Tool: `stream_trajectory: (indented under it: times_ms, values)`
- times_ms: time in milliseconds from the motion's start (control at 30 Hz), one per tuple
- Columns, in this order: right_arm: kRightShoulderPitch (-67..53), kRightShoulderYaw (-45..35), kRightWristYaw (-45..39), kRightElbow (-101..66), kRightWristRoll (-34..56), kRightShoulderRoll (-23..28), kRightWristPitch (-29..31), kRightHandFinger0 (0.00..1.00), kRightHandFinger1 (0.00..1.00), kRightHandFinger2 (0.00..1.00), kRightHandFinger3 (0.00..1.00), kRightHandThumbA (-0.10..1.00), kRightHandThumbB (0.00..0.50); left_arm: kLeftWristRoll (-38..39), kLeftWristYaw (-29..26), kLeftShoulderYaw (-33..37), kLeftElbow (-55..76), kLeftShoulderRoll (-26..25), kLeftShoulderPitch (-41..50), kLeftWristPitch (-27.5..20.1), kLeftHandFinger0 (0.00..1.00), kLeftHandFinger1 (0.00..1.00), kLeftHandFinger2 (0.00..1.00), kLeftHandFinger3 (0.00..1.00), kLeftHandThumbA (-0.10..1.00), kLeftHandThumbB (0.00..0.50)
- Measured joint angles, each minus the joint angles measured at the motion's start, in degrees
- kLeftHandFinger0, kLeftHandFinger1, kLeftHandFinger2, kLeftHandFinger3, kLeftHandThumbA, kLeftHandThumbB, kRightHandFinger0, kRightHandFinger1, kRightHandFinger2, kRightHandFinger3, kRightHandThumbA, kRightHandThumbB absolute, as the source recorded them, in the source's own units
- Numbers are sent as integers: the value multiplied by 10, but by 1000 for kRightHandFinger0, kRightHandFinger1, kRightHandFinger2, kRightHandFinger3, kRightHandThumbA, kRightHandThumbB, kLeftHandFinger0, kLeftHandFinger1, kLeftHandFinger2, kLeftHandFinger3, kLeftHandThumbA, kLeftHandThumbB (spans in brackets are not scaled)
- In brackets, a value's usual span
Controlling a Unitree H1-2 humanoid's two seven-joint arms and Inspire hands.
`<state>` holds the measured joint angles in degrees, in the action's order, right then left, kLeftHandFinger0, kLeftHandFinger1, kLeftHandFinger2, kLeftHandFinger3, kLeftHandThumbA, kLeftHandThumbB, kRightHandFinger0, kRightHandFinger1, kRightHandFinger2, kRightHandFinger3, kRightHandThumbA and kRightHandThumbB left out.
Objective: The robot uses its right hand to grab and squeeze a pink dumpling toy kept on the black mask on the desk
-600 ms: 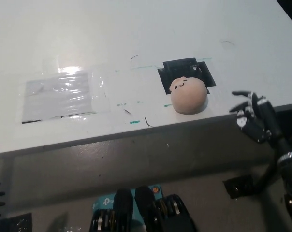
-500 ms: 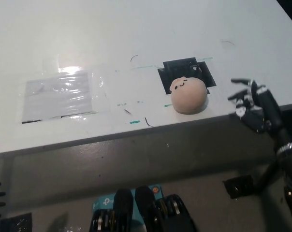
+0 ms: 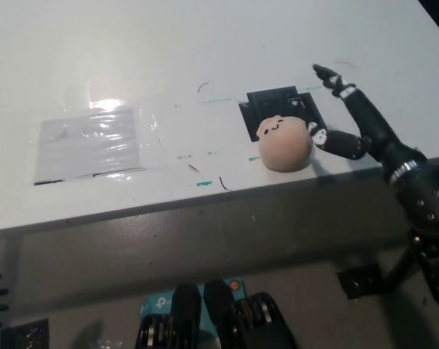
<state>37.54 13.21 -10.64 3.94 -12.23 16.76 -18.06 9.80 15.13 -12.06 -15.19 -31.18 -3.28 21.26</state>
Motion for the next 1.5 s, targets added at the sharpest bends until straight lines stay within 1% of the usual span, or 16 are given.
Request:
stream_trajectory:
  times_ms: [300,533,933,967,1000,1033,1067,1133,1167,1200,1233,1267,1300,1333,1400,1500]
  values:
    - [41,35,-12,111,-22,-19,-11,1000,1000,1000,1000,628,499,0,0,0,0,0,0,2,476,606,713,789,1000,199]
    - [68,43,12,247,-44,-57,3,1000,1000,1000,1000,671,494,0,0,0,0,0,-4,4,487,605,705,790,1000,202]
    - [95,30,98,386,-54,-94,90,1000,1000,1000,1000,557,470,0,0,0,3,-1,-12,13,478,610,729,821,1000,196]
    - [95,30,101,391,-54,-95,96,672,755,1000,1000,167,236,0,0,0,3,-1,-13,13,477,608,721,810,1000,206]
    - [96,33,106,398,-56,-96,108,358,424,718,1000,-17,115,0,0,0,3,-1,-14,13,471,608,720,812,1000,199]
    - [96,34,112,402,-58,-97,120,226,287,600,1000,-55,107,0,0,0,3,-1,-15,13,469,608,719,812,1000,199]
    - [96,34,120,409,-61,-98,134,15,22,313,1000,-98,23,0,0,0,3,-1,-16,14,466,607,717,813,1000,199]
    - [97,42,136,418,-71,-98,161,0,9,127,1000,-100,0,0,0,0,3,-1,-16,16,469,620,732,828,1000,193]
    - [97,52,147,419,-80,-96,172,0,52,137,566,-100,0,0,0,0,3,-1,-16,16,489,629,732,831,1000,189]
    - [96,67,155,419,-91,-93,184,17,186,248,241,-100,0,0,1,0,3,-1,-16,16,491,630,735,835,1000,193]
    - [96,77,164,419,-98,-92,191,51,327,417,37,-100,0,0,1,0,3,-1,-17,16,489,627,737,837,1000,188]
    - [95,87,178,420,-110,-91,202,75,460,639,15,-100,0,0,1,0,3,-1,-17,17,488,624,737,836,1000,188]
    - [94,92,191,421,-118,-92,212,80,479,686,15,-100,0,0,0,0,3,-1,-17,17,487,623,737,836,1000,188]
    - [92,96,201,423,-123,-93,218,31,433,752,143,-100,0,0,1,0,3,-1,-17,17,472,611,720,821,1000,189]
    - [86,99,225,425,-135,-97,229,56,381,698,483,-100,0,0,0,0,3,-1,-17,18,483,620,723,814,1000,212]
    - [80,101,260,431,-148,-102,244,0,260,634,572,-100,13,0,0,0,2,0,-17,18,473,611,714,804,1000,212]
